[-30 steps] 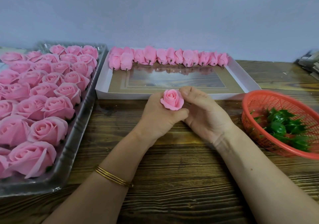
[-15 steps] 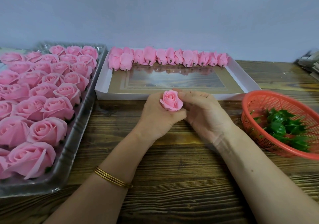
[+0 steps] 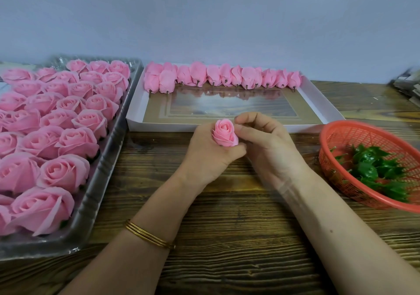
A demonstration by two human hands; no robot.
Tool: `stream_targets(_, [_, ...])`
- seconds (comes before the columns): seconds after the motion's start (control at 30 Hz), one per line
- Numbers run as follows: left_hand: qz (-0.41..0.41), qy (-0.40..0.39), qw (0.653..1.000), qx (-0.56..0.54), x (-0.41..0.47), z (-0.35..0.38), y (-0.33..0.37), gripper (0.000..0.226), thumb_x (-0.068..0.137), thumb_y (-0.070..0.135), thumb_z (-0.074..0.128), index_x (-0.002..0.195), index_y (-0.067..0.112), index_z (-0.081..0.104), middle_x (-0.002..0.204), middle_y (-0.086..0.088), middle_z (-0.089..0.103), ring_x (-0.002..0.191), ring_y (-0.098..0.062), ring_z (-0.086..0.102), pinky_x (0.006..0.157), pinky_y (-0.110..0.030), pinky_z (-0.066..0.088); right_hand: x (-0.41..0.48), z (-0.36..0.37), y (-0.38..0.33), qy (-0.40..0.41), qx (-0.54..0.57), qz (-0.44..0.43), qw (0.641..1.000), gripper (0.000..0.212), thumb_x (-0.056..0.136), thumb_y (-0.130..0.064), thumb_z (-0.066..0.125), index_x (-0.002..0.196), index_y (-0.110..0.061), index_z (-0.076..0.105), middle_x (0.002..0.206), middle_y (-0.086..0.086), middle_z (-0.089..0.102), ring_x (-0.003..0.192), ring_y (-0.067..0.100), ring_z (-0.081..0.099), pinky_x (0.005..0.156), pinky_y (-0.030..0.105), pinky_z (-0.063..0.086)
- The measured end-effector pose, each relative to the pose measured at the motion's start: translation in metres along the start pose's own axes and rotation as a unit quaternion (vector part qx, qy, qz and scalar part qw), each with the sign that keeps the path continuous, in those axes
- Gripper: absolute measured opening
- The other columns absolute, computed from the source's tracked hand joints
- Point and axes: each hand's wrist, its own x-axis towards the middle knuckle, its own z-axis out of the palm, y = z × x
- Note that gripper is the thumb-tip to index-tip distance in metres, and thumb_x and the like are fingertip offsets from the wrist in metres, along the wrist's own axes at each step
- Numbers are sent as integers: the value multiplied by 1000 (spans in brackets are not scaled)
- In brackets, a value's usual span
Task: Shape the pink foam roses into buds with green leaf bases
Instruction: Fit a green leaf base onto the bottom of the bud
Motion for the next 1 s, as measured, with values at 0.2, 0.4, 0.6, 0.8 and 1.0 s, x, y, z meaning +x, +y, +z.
stream_targets(0.2, [0, -11, 997, 72, -1, 2, -1, 11, 72, -3, 73, 75, 4, 65, 67, -7, 64, 64, -23, 57, 63, -38, 48, -1, 3, 2, 35, -55, -41, 997, 11, 90, -7, 61, 82, -9, 67, 77, 5, 65, 73, 16, 59, 68, 27, 48])
stream_targets(0.4, [-5, -5, 991, 131, -3, 3, -1, 10, 75, 14, 79, 83, 12, 73, 78, -1, 73, 76, -19, 68, 73, -42, 55, -1, 10, 9, 80, -192, -182, 961, 13, 85, -27, 63, 75, -21, 68, 82, 0, 63, 86, 20, 58, 85, 40, 46])
stream_targets(0.6, [21, 8, 978, 205, -3, 4, -1, 7, 88, 16, 65, 83, 13, 71, 81, -6, 72, 82, -25, 66, 71, -33, 51, -4, 14, 17, 53, -309, -220, 924, 17, 95, -20, 57, 90, -21, 74, 100, 3, 66, 102, 10, 61, 95, 22, 44])
stream_targets(0.8, [42, 1, 968, 248, -2, 4, -5, 20, 94, 18, 58, 76, 26, 64, 66, 16, 56, 72, -9, 59, 55, -10, 41, -4, 13, 23, 47, -351, -229, 907, 25, 92, -31, 57, 83, -15, 75, 90, -10, 71, 96, 12, 65, 90, 41, 49])
stream_targets(1.0, [59, -11, 955, 291, -1, 8, -7, 18, 97, 19, 52, 83, 27, 61, 69, 18, 49, 72, -3, 51, 56, -6, 38, -6, 16, 26, 38, -323, -204, 924, 21, 85, -31, 66, 100, -20, 75, 95, -9, 74, 95, 4, 68, 90, 27, 51])
